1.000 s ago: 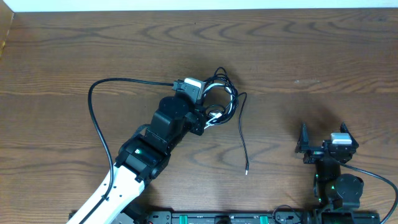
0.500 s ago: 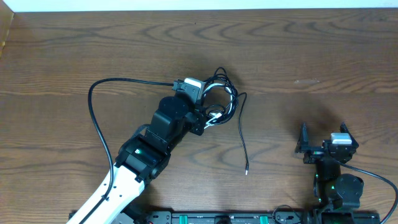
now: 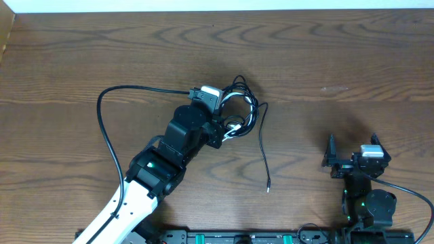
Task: Untangle cables
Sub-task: 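Lift the cable bundle with the left gripper and hold it up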
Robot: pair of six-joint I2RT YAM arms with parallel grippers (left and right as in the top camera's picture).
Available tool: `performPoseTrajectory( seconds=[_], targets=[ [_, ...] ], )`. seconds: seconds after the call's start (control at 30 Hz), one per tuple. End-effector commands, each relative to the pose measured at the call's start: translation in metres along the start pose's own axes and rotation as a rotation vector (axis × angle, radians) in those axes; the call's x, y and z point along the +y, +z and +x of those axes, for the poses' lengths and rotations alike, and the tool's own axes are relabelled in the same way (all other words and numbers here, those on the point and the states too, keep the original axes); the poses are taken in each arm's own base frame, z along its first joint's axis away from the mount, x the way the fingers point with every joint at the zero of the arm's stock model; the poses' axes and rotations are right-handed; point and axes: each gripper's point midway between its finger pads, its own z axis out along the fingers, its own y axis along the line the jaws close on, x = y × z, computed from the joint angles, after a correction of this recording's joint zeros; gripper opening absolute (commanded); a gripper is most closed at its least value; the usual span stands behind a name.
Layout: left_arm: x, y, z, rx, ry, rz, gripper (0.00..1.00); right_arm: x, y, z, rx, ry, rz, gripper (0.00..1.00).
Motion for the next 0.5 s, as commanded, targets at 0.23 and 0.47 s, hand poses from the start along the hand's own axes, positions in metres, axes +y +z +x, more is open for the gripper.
performPoseTrajectory(
  seconds=[0.23,0.47],
  targets=[
    [-0.0029,-0.0035,-0.0089,-0.022,0.002,0.013,0.08,-0.0036,-0.0002,0.0003,-0.001,0.01,0.018,0.99],
    [-0.003,-0.0036,-0.0091,-0.022,-0.05,0.014,0.07,-0.0036,-0.0002,0.0003,-0.001,0.01,0.018,0.99]
  ],
)
